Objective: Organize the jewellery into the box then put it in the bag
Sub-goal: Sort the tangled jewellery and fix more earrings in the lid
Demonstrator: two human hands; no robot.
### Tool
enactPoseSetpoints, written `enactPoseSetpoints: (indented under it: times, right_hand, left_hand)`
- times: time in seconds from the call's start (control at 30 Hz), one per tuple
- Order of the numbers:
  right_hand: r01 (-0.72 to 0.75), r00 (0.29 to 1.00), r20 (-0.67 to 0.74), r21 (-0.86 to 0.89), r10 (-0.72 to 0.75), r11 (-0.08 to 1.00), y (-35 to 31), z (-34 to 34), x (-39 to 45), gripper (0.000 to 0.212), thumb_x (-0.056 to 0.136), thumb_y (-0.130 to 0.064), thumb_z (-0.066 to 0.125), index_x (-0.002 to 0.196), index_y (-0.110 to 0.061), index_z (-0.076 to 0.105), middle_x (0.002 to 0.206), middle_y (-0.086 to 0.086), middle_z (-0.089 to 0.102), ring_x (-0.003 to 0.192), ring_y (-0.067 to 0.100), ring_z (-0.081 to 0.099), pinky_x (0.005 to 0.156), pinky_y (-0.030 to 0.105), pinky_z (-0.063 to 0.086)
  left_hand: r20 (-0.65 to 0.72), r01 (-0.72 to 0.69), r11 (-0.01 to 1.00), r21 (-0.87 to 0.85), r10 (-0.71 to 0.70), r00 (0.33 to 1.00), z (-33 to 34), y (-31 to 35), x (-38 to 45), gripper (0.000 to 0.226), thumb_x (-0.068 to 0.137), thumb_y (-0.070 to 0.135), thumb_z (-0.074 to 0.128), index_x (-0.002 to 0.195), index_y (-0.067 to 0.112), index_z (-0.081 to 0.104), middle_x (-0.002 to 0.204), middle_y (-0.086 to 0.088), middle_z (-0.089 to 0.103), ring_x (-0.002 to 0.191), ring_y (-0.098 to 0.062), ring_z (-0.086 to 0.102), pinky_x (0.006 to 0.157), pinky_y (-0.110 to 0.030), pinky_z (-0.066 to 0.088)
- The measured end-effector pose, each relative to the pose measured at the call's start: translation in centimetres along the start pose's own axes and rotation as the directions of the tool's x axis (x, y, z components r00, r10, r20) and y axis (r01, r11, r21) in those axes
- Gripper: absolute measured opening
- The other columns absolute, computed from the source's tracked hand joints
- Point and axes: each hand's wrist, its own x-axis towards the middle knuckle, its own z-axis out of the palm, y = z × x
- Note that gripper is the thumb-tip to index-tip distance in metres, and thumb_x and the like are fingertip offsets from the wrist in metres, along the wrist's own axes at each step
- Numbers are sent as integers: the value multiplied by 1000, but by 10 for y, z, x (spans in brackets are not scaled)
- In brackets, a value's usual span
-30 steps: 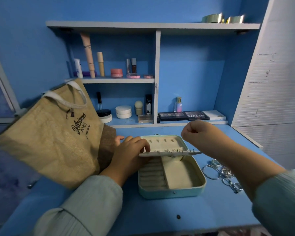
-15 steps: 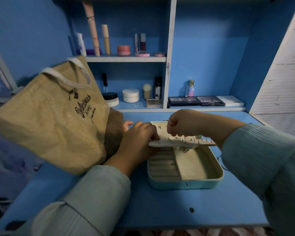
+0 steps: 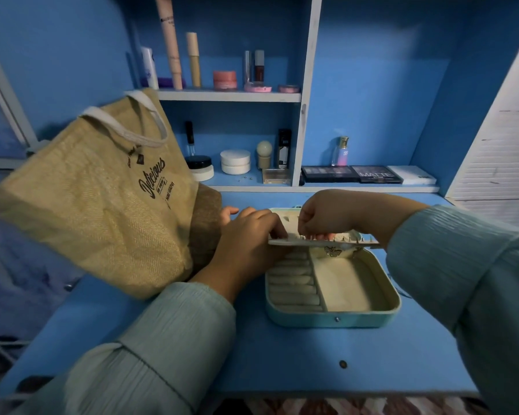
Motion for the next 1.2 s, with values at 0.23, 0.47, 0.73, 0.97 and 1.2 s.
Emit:
enactPoseSetpoints:
  times: [0.23, 0.47, 0.73, 0.97, 1.2]
  right_hand:
    - [-5, 1000, 25, -15, 5, 1000, -1, -1, 1, 22, 92, -14, 54, 107, -6, 67, 103, 12, 69, 80, 18, 60, 75, 23, 50]
    - [-5, 999, 40, -30, 7, 1000, -1, -2, 6, 21, 92, -16, 55, 107, -8, 67, 104, 11, 69, 81, 17, 60, 74, 22, 49]
    - [21, 995, 104, -134, -7, 991, -9, -3, 12, 18, 93, -8, 51, 107, -10, 64, 89, 5, 60, 64, 10, 54, 52, 16, 44]
    - [43, 978, 207, -226, 5, 973, -10, -4, 19, 22, 97, -5, 40, 110, -13, 57, 93, 2, 55, 67, 9, 50, 54, 19, 40]
    - [23, 969, 243, -247, 39, 969, -13, -5, 24, 27, 97, -4, 40, 120, -7, 55, 91, 4, 54, 67, 10, 48, 56, 17, 43]
  left_hand:
    - [-23, 28, 999, -15, -28, 999, 4, -1, 2, 22, 84, 53, 56, 79, 31, 56, 81, 21, 45, 88, 2, 34, 98, -30, 10]
    - [-40, 25, 999, -26, -26, 999, 5, -2, 1, 24, 84, 52, 57, 81, 28, 60, 80, 20, 47, 87, 1, 35, 99, -32, 12]
    - [-65, 31, 999, 17, -30, 997, 3, 1, -1, 24, 82, 53, 59, 73, 31, 54, 77, 20, 45, 84, 0, 35, 97, -30, 10]
    - [-29, 80, 997, 21, -79, 996, 4, 2, 2, 36, 82, 56, 59, 60, 33, 42, 64, 21, 37, 82, -1, 32, 97, -34, 17]
    - [7, 89, 996, 28, -89, 996, 3, 3, 3, 35, 82, 59, 56, 65, 32, 42, 66, 20, 36, 81, -2, 31, 98, -38, 23]
